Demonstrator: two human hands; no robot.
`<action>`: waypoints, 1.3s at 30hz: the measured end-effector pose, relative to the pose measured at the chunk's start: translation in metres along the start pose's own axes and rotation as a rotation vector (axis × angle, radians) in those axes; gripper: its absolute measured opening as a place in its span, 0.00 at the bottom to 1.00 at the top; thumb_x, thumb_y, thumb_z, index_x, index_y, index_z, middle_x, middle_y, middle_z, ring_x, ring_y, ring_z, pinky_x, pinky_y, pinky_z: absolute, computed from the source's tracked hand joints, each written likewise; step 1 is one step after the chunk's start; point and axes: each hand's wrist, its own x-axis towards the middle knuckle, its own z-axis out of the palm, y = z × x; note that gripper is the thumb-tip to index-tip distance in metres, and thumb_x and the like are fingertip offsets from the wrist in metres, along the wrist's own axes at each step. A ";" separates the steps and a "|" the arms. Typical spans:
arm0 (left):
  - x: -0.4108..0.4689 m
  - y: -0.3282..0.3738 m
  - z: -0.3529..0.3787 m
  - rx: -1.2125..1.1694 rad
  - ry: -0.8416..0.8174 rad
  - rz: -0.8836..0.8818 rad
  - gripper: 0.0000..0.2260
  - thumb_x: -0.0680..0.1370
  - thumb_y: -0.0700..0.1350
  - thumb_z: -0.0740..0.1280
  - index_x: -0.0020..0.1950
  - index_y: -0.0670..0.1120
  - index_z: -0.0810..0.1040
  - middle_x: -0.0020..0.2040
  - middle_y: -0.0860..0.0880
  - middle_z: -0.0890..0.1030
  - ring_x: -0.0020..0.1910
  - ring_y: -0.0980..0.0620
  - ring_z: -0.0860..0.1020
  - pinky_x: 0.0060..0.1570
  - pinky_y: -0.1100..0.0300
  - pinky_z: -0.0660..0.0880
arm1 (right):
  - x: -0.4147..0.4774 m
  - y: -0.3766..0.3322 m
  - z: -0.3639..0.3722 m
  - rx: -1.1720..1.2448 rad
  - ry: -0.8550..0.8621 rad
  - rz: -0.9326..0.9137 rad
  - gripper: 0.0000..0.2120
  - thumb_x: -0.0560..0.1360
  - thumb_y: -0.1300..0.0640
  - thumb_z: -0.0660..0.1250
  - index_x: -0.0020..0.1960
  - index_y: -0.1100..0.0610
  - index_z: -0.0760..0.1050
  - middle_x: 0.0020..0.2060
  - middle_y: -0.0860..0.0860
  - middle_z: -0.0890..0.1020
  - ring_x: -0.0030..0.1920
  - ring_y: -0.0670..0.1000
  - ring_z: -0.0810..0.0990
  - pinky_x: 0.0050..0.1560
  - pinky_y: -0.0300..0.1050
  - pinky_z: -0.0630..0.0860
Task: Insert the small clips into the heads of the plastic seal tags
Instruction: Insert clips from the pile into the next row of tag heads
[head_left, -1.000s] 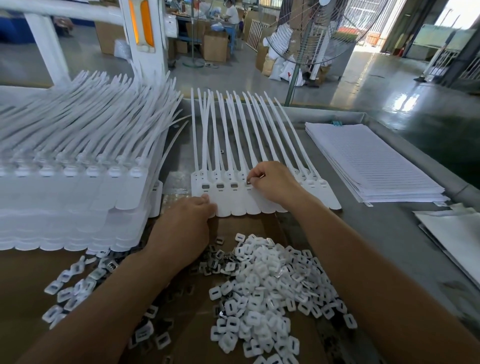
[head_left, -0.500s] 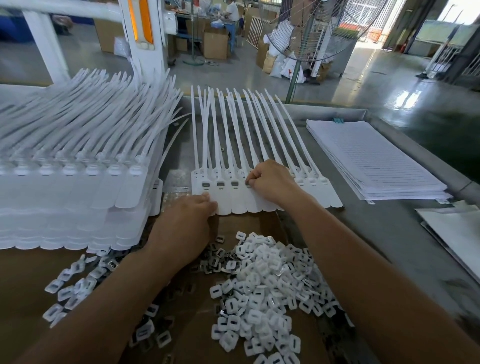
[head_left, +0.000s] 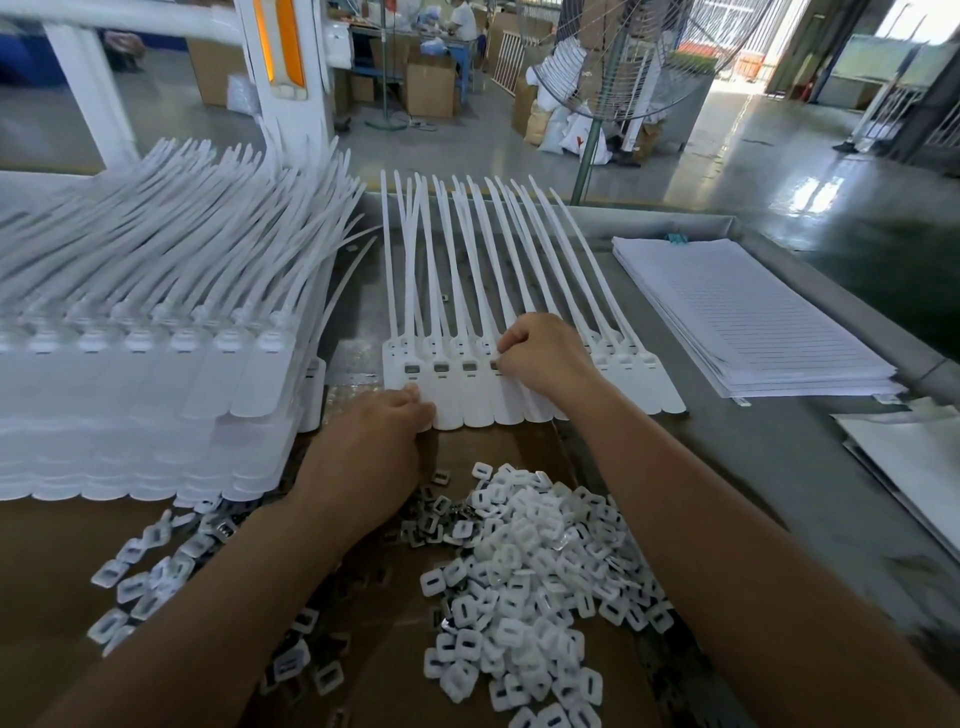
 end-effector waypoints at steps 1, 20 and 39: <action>0.000 0.000 0.000 0.002 0.002 0.003 0.14 0.76 0.35 0.59 0.58 0.44 0.79 0.63 0.45 0.75 0.60 0.47 0.74 0.60 0.57 0.68 | 0.000 0.000 -0.001 -0.004 -0.008 -0.004 0.05 0.73 0.63 0.66 0.46 0.59 0.80 0.50 0.49 0.81 0.38 0.40 0.71 0.36 0.35 0.67; -0.003 0.001 -0.006 0.014 -0.031 0.034 0.11 0.73 0.37 0.63 0.52 0.46 0.81 0.58 0.46 0.78 0.56 0.49 0.75 0.54 0.62 0.68 | -0.084 -0.046 -0.013 -0.208 -0.519 -0.449 0.11 0.71 0.62 0.69 0.53 0.54 0.81 0.49 0.50 0.83 0.50 0.48 0.79 0.55 0.44 0.74; 0.002 -0.004 0.002 0.014 -0.013 -0.001 0.19 0.74 0.34 0.59 0.62 0.47 0.76 0.68 0.47 0.70 0.67 0.49 0.68 0.65 0.59 0.62 | -0.061 -0.021 -0.020 0.176 -0.205 -0.231 0.04 0.73 0.62 0.68 0.46 0.55 0.80 0.43 0.51 0.83 0.43 0.47 0.82 0.48 0.41 0.77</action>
